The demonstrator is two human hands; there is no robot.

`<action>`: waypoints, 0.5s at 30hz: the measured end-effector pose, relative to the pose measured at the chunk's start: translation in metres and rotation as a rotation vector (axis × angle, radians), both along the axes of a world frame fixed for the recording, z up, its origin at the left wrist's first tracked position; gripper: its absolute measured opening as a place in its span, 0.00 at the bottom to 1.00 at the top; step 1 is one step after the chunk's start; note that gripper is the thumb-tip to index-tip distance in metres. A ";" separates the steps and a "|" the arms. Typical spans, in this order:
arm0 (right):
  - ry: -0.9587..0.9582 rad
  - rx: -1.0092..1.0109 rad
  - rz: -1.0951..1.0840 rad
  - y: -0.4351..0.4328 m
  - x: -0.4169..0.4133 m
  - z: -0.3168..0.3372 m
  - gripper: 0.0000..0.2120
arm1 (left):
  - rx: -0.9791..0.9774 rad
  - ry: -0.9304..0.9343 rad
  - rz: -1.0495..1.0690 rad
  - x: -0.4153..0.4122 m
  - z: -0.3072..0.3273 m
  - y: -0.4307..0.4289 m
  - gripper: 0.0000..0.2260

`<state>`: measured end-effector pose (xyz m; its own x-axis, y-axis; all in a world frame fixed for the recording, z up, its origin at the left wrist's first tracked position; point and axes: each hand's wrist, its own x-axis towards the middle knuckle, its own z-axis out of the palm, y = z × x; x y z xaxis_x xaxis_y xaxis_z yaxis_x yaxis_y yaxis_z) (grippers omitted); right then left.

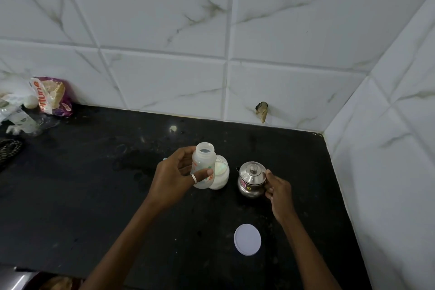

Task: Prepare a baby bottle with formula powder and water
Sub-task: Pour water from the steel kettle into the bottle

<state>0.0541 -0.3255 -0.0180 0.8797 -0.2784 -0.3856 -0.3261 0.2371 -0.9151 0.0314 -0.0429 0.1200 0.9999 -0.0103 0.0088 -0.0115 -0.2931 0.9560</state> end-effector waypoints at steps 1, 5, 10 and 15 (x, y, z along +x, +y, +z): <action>-0.014 -0.004 -0.002 0.000 -0.001 0.007 0.15 | -0.008 -0.002 -0.001 0.001 0.001 0.000 0.26; -0.070 0.004 -0.026 0.006 0.000 0.051 0.15 | -0.040 -0.011 -0.017 0.008 0.007 -0.002 0.26; -0.207 0.012 -0.068 0.018 0.004 0.121 0.21 | -0.073 -0.053 -0.050 0.020 0.023 -0.002 0.26; -0.332 0.068 -0.060 0.027 0.016 0.201 0.23 | -0.071 -0.147 -0.086 0.035 0.054 0.004 0.27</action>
